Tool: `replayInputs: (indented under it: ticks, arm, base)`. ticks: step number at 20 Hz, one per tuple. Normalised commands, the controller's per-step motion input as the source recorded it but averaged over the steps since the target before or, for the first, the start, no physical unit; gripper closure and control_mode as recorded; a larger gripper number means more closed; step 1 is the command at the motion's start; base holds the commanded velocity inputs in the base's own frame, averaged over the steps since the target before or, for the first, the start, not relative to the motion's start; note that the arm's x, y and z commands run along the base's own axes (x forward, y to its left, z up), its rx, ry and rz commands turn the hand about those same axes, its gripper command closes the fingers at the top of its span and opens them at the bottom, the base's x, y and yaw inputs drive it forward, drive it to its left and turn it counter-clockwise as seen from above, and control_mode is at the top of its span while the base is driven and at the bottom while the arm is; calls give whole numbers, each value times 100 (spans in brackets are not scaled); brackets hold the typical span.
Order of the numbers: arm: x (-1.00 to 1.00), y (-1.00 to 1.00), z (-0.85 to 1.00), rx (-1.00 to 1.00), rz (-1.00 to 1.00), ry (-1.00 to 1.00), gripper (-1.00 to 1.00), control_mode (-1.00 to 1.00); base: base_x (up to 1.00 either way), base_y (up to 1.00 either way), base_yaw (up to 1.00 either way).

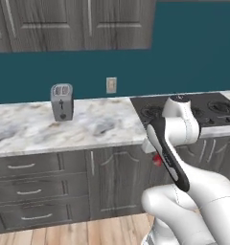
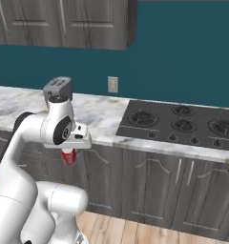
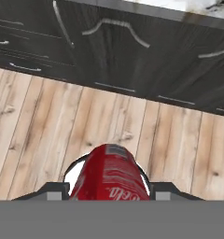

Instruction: Four empty soda cans are scattered around the kitchen. Gather all the cans and cluster them next to the stove for recycling.

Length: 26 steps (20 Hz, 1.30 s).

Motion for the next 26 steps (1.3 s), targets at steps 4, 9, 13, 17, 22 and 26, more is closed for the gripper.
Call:
replayInputs:
  ticks: [4,9,13,17,22,26]
  arm:
    - [0,0,0,0,0,0,100,100]
    - [0,0,0,0,0,0,100,100]
    - [0,0,0,0,0,0,100,100]
    - [0,0,0,0,0,0,100,100]
    - [0,0,0,0,0,0,100,100]
    - [0,0,0,0,0,0,100,100]
  base:
    - [5,-43,-21]
    - [7,-49,-19]
    - [11,-53,-19]
    - [23,-57,-19]
    - [29,-56,-18]
    - [35,-56,-18]
